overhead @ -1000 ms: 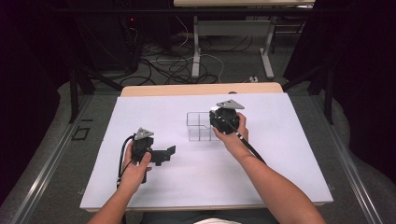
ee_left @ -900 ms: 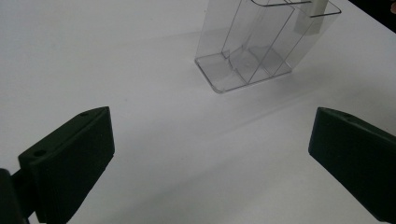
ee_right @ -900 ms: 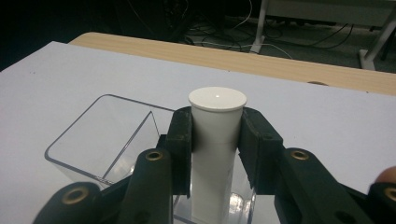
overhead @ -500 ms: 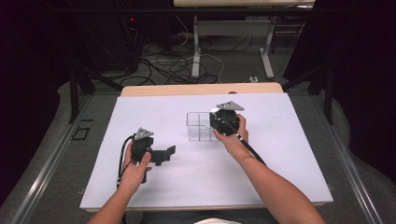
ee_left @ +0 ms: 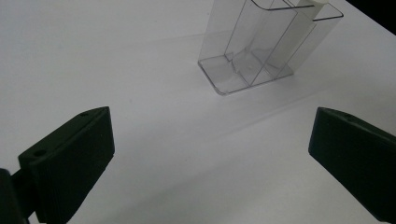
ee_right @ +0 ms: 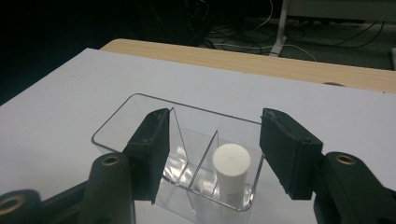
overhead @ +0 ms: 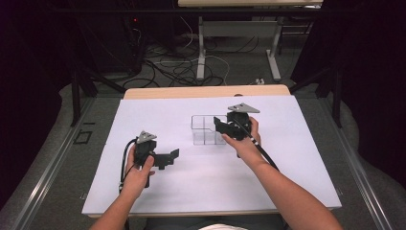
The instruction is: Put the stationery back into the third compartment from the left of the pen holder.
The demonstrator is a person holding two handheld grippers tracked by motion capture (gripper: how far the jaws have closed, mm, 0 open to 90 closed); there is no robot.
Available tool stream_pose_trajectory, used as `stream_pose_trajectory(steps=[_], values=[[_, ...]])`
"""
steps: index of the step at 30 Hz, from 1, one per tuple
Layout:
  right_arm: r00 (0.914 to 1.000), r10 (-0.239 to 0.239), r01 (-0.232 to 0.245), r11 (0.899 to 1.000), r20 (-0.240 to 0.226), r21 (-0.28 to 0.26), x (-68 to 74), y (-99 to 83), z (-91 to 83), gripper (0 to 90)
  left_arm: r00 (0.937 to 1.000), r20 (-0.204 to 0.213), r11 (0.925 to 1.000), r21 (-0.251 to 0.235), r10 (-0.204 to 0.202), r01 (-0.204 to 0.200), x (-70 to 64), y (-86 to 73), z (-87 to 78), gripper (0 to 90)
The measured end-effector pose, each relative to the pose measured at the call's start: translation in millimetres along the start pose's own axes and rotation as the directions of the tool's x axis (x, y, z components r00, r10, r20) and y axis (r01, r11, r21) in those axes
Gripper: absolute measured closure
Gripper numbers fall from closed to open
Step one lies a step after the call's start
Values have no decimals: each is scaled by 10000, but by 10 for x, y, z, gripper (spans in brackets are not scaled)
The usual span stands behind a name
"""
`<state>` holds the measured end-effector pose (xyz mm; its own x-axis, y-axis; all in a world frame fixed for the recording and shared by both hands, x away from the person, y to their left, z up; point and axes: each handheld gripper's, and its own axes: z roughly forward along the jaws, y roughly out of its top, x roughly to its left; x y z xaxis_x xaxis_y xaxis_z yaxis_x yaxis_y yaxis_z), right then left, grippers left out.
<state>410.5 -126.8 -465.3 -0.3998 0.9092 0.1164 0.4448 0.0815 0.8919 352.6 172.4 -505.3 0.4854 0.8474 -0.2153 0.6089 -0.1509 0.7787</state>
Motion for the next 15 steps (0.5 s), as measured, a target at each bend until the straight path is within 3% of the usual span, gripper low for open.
stream_pose_trajectory(steps=[5,15], values=[[9998,-10,11,10000,-185,92,-5,-24,-115,351,9998,-10,9997,-108,-214,214,13,5,0,3],[9981,-152,166,9996,-595,223,-56,-116,-349,163,9996,-141,9995,-193,-258,255,45,14,-21,3]])
